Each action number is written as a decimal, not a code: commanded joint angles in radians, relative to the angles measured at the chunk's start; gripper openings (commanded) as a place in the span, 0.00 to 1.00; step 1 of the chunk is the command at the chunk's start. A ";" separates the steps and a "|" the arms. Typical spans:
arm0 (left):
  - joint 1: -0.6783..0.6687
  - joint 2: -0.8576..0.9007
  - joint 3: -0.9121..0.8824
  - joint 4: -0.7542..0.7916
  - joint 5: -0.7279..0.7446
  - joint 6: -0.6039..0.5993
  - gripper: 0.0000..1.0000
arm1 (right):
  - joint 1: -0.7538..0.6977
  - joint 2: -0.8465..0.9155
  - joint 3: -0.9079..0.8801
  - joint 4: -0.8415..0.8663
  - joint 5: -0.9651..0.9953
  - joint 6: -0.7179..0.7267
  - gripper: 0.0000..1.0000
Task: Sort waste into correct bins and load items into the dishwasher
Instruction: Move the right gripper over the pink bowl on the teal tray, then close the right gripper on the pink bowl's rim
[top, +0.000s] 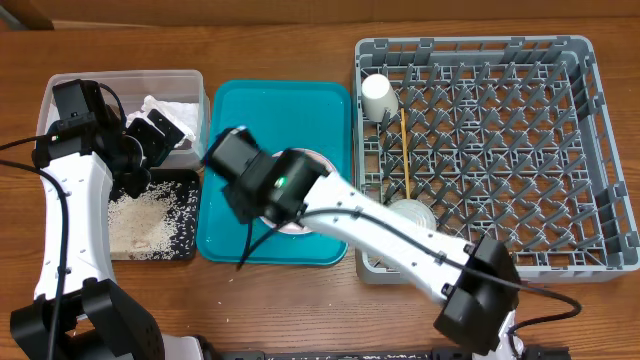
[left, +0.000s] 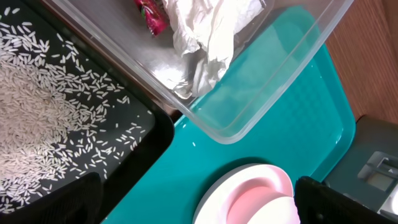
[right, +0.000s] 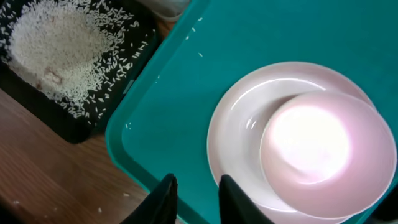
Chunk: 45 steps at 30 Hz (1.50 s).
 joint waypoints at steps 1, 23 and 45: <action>-0.005 -0.010 0.017 0.001 -0.009 0.016 1.00 | 0.025 -0.005 -0.011 0.027 0.140 -0.003 0.18; -0.005 -0.010 0.017 0.001 -0.009 0.016 1.00 | -0.023 -0.002 -0.323 0.295 0.207 -0.038 0.31; -0.005 -0.010 0.017 0.001 -0.009 0.016 1.00 | -0.026 0.061 -0.366 0.343 0.204 -0.056 0.31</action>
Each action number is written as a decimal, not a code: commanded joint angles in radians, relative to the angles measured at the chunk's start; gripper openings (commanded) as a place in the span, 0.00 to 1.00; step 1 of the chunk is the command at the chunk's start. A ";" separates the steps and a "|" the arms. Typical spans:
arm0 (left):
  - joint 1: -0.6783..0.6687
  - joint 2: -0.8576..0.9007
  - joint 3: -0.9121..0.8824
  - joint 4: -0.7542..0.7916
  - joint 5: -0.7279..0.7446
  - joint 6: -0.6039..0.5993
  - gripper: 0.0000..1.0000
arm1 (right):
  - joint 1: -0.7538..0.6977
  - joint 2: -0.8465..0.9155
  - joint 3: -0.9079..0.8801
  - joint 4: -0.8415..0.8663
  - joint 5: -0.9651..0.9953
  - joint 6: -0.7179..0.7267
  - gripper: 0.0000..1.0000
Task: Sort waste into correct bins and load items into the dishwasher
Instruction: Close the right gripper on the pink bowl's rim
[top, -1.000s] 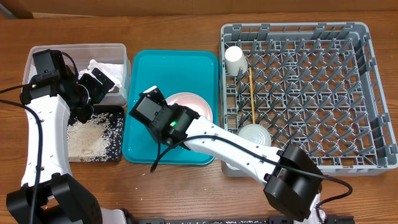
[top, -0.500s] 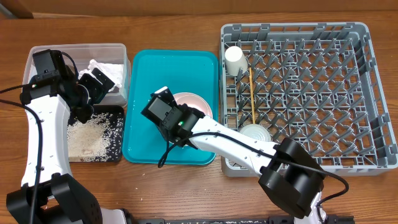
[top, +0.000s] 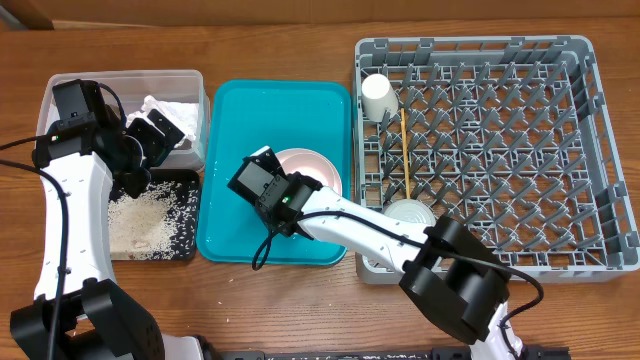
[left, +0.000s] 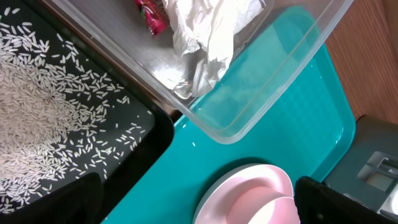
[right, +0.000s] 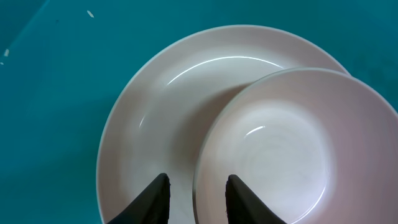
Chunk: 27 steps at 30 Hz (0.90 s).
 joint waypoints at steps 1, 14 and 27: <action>-0.005 -0.010 0.017 0.001 -0.009 0.016 1.00 | -0.003 0.005 -0.006 -0.002 0.011 -0.003 0.31; -0.005 -0.010 0.017 0.001 -0.009 0.016 1.00 | -0.007 0.005 -0.006 -0.027 0.011 -0.003 0.11; -0.005 -0.010 0.017 0.001 -0.009 0.016 1.00 | -0.007 -0.034 0.095 -0.117 0.009 0.030 0.04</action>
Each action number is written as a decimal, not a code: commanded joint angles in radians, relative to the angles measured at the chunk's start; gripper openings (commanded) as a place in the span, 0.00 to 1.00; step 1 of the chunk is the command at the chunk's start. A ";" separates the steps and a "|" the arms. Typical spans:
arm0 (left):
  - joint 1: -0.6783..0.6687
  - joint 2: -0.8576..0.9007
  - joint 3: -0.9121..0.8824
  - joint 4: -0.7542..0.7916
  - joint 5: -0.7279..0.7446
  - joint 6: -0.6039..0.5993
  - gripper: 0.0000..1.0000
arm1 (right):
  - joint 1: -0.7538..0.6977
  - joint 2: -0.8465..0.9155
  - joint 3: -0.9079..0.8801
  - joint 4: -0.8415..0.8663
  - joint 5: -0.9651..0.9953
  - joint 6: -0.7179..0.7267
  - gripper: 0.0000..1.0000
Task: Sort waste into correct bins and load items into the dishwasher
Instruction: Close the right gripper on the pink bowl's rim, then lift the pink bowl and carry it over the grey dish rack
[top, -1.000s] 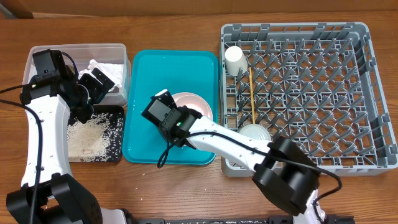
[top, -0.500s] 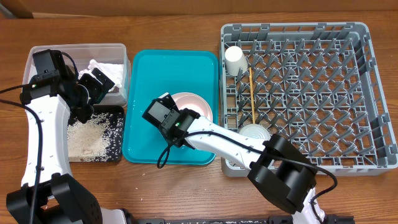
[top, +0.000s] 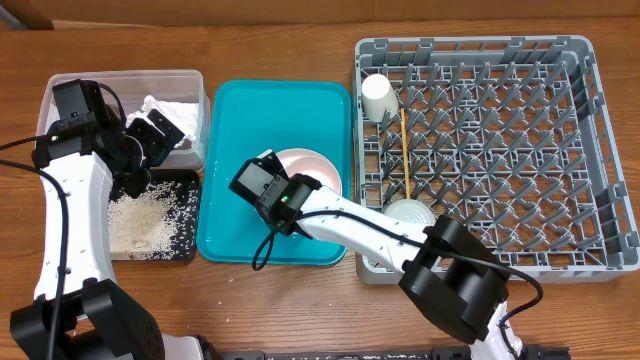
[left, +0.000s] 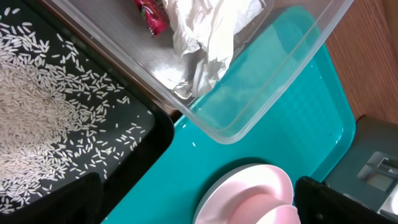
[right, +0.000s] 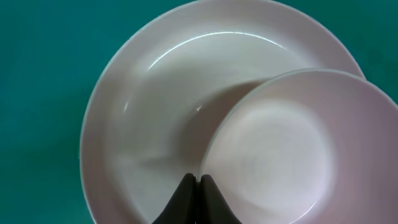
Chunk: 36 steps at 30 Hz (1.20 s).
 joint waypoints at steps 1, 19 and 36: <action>-0.005 -0.009 0.017 0.001 -0.009 0.016 1.00 | -0.008 -0.054 0.097 -0.047 -0.002 0.049 0.04; -0.005 -0.009 0.017 0.001 -0.009 0.016 1.00 | -0.537 -0.366 0.189 -0.142 -1.069 0.024 0.04; -0.005 -0.009 0.017 0.001 -0.009 0.016 1.00 | -0.892 -0.364 -0.162 0.080 -1.598 -0.013 0.04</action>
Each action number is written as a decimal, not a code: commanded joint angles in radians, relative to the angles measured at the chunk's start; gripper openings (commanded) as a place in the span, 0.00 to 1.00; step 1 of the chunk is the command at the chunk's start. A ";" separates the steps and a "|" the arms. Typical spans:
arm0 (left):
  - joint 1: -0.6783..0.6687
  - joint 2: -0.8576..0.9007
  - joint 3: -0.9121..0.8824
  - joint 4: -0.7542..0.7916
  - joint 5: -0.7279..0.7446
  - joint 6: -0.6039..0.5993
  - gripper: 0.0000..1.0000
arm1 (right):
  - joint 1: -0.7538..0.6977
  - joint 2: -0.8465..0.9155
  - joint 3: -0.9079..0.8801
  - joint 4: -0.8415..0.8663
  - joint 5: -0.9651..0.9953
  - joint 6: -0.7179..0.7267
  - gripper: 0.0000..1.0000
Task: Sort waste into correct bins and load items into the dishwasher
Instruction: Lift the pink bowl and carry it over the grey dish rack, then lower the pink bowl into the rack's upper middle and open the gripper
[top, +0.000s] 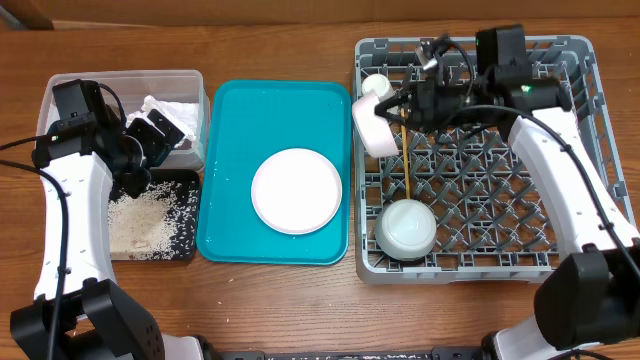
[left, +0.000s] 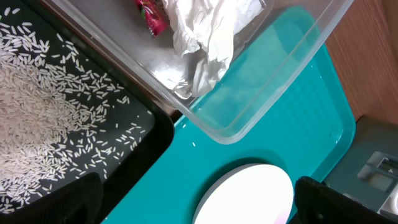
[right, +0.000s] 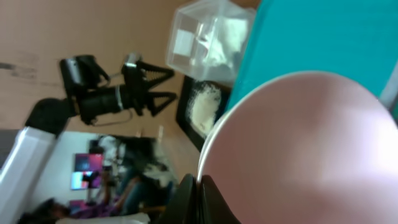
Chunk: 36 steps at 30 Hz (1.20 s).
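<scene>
My right gripper (top: 392, 111) is shut on the rim of a pink bowl (top: 371, 127), holding it tilted on edge over the left side of the grey dish rack (top: 580, 150). In the right wrist view the bowl (right: 305, 149) fills the frame, its rim pinched between the fingertips (right: 198, 198). A white plate (top: 296, 190) lies bare on the teal tray (top: 230, 130). My left gripper (top: 150, 140) hangs open over the bins, nothing between its fingers (left: 68, 199); the plate (left: 249, 196) shows below it.
The rack holds a white cup (top: 376, 86), a wooden stick (top: 405, 150) and an upturned white bowl (top: 406, 227). A clear bin (top: 60, 95) holds crumpled tissue (left: 208, 31) and a red wrapper. A black bin (top: 150, 225) holds rice.
My right gripper, then shut on the bowl's rim on the plate, now holds the bowl on edge over the rack's left side. The plate lies bare. The left arm has not moved.
My right gripper was open above the tray beside the plate and bowl. Then it stood open astride the bowl's rim, then shut on that rim. Now the bowl is off the plate and over the rack. The left gripper stayed open over the bins.
</scene>
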 joint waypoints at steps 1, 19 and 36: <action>-0.005 -0.010 0.017 0.001 -0.009 0.016 1.00 | -0.039 -0.006 -0.097 0.119 -0.214 0.063 0.04; -0.005 -0.010 0.017 0.001 -0.009 0.016 1.00 | -0.095 -0.006 -0.462 0.585 -0.055 0.505 0.04; -0.005 -0.010 0.017 0.001 -0.009 0.016 1.00 | -0.111 -0.006 -0.462 0.814 -0.135 0.817 0.04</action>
